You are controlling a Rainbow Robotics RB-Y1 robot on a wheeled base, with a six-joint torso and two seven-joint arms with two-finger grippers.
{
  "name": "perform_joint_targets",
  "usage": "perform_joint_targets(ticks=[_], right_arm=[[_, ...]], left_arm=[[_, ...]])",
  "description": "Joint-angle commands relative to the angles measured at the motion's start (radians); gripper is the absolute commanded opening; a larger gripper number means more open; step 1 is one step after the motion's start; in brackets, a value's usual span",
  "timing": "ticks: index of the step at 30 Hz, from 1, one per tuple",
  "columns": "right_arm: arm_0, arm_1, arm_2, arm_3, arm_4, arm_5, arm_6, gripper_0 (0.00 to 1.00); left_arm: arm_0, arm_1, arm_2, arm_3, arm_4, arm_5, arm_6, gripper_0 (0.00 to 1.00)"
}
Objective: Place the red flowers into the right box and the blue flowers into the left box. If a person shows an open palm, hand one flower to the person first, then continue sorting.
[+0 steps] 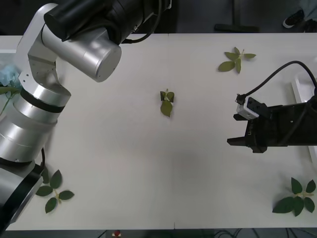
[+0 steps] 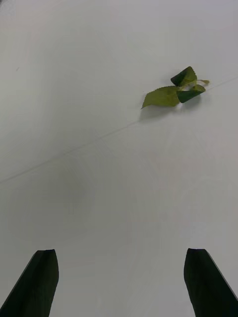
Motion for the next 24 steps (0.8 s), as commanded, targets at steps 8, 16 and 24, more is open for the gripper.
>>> perform_joint_targets(ticks=[8,16,24], right_arm=[[-0.008,-0.013,-0.009,-0.02,-0.002,-0.001,0.006,0.73],[-0.008,-0.013,-0.009,-0.02,-0.002,-0.001,0.006,0.73],[-0.008,-0.013,-0.009,-0.02,-0.002,-0.001,0.006,0.73]], left_arm=[[-0.017,0.014,0.191,-0.064,0.397,0.24,-0.528,1.0],[-0.011,0.011,0.509,-0.044,0.852,0.765,-0.928,1.0],[0.074,0.033,0.648,0.022,1.052,0.951,-1.269,1.0]])
